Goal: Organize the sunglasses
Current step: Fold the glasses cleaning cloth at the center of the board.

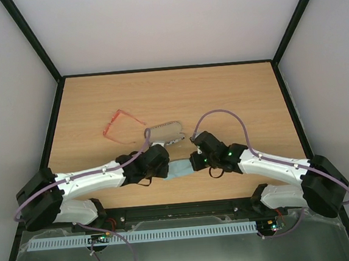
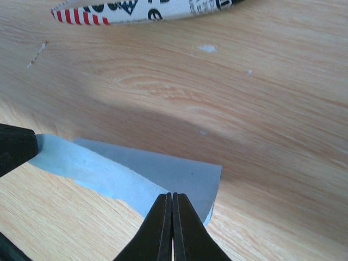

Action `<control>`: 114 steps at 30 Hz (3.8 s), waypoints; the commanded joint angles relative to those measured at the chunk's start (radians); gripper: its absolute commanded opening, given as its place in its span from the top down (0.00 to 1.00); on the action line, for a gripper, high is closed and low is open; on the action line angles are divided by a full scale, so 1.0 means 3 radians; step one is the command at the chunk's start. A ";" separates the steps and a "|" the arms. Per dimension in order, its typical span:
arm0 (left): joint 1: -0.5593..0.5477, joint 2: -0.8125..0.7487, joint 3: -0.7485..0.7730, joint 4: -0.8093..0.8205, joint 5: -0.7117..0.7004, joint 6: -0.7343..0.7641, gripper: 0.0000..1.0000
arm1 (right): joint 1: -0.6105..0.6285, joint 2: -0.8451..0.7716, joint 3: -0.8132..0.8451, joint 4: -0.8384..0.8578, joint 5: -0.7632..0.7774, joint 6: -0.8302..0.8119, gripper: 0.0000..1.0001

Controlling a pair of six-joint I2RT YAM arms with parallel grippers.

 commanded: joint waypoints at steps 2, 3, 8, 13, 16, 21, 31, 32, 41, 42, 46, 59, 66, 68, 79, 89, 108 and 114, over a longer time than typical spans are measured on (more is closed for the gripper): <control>-0.0080 -0.0076 -0.0069 -0.0064 -0.0094 -0.0136 0.98 | 0.0077 -0.0103 -0.0130 0.0084 0.0014 0.0123 0.99; -0.0091 -0.0078 -0.0073 -0.0062 -0.0094 -0.0144 0.98 | 0.0086 -0.0110 -0.0147 0.0097 0.0008 0.0136 0.99; -0.0142 -0.0090 -0.0079 -0.0077 -0.0114 -0.0183 0.98 | 0.0120 -0.0170 -0.0228 0.0137 0.0007 0.0197 0.99; -0.0186 -0.0095 -0.0069 -0.0104 -0.0133 -0.0219 0.98 | 0.0133 -0.0213 -0.0269 0.0144 0.0000 0.0220 0.99; -0.0206 -0.0095 -0.0073 -0.0118 -0.0142 -0.0234 0.98 | 0.0134 -0.0217 -0.0295 0.0159 0.0000 0.0227 0.99; -0.0222 -0.0078 -0.0098 -0.0110 -0.0150 -0.0262 0.98 | 0.0136 -0.0186 -0.0321 0.0201 -0.0013 0.0230 0.99; -0.0251 -0.0072 -0.0199 -0.0045 -0.0143 -0.0323 0.98 | 0.0143 -0.0093 -0.0350 0.0277 -0.0030 0.0230 0.99; -0.0254 -0.0069 -0.0207 -0.0038 -0.0145 -0.0328 0.98 | 0.0148 -0.0082 -0.0352 0.0289 -0.0034 0.0230 0.99; -0.0254 -0.0022 -0.0230 0.0013 -0.0140 -0.0340 0.98 | 0.0150 0.0030 -0.0336 0.0347 -0.0032 0.0219 0.99; -0.0253 -0.0007 -0.0232 0.0023 -0.0140 -0.0340 0.98 | 0.0151 0.0038 -0.0329 0.0351 -0.0020 0.0217 0.99; -0.0254 0.0044 -0.0234 0.0055 -0.0152 -0.0344 0.98 | 0.0151 0.0091 -0.0300 0.0354 0.0021 0.0217 0.99; -0.0253 0.0157 -0.0170 0.0006 -0.0246 -0.0390 0.98 | 0.0151 0.0270 -0.0170 0.0345 0.0138 0.0173 0.99; -0.0254 0.0191 -0.0134 -0.0010 -0.0304 -0.0403 0.98 | 0.0154 0.0392 -0.0011 0.0272 0.0237 0.0098 0.99; -0.0248 0.0201 -0.0124 -0.0025 -0.0329 -0.0408 0.98 | 0.0150 0.0414 0.0009 0.0264 0.0254 0.0091 0.99; -0.0243 0.0269 -0.0107 -0.0002 -0.0349 -0.0387 0.98 | 0.0150 0.0495 -0.0003 0.0295 0.0259 0.0076 0.99; -0.0243 0.0308 -0.0080 0.0026 -0.0365 -0.0367 0.98 | 0.0150 0.0515 -0.0063 0.0336 0.0289 0.0087 0.99; -0.0234 0.0432 -0.0028 0.0055 -0.0350 -0.0359 0.98 | 0.0154 0.0632 -0.0099 0.0424 0.0339 0.0077 0.99; -0.0228 0.0428 -0.0028 0.0053 -0.0373 -0.0371 0.93 | 0.0152 0.0654 -0.0110 0.0431 0.0376 0.0081 0.98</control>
